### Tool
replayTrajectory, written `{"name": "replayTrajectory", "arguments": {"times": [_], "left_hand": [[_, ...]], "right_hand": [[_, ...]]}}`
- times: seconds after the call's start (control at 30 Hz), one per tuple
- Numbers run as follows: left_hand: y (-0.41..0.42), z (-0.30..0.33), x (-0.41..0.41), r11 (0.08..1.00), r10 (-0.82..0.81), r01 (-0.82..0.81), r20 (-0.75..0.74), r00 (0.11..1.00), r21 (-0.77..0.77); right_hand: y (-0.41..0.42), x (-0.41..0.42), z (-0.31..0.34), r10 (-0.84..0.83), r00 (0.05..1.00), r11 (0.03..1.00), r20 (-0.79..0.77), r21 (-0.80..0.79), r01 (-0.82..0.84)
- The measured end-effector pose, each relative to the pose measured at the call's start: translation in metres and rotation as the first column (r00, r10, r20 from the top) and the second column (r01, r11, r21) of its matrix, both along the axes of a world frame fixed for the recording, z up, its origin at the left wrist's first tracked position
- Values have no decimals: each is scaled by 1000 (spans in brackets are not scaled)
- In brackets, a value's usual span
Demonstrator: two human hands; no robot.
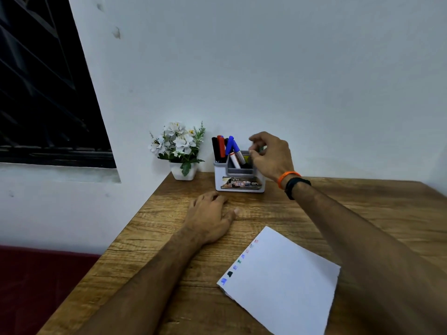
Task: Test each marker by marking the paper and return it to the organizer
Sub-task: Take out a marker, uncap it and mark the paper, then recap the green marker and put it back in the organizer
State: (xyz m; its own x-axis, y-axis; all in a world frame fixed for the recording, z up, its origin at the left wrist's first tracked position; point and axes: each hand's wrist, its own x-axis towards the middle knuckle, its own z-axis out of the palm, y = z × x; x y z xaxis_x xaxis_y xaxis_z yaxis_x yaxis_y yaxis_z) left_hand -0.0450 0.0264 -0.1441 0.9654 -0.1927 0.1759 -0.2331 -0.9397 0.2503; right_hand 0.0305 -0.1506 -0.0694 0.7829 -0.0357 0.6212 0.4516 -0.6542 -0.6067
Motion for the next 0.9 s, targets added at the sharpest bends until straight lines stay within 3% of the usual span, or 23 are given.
{"name": "replayTrajectory", "arguments": {"times": [0.33,0.7,0.9], "left_hand": [[-15,-1,-7,996,-81,81,16,997,-30],[-17,0,-5,996,-74,74,17,997,-42],[-16,-1,-4,997,-69,70,22,997,-40]], "right_hand": [[-36,20,-10,-136,988,990,-78,-40,133],[-33,52,7,-146,949,943,-280,-330,48],[-32,53,9,-131,956,961,-261,-271,58]]}}
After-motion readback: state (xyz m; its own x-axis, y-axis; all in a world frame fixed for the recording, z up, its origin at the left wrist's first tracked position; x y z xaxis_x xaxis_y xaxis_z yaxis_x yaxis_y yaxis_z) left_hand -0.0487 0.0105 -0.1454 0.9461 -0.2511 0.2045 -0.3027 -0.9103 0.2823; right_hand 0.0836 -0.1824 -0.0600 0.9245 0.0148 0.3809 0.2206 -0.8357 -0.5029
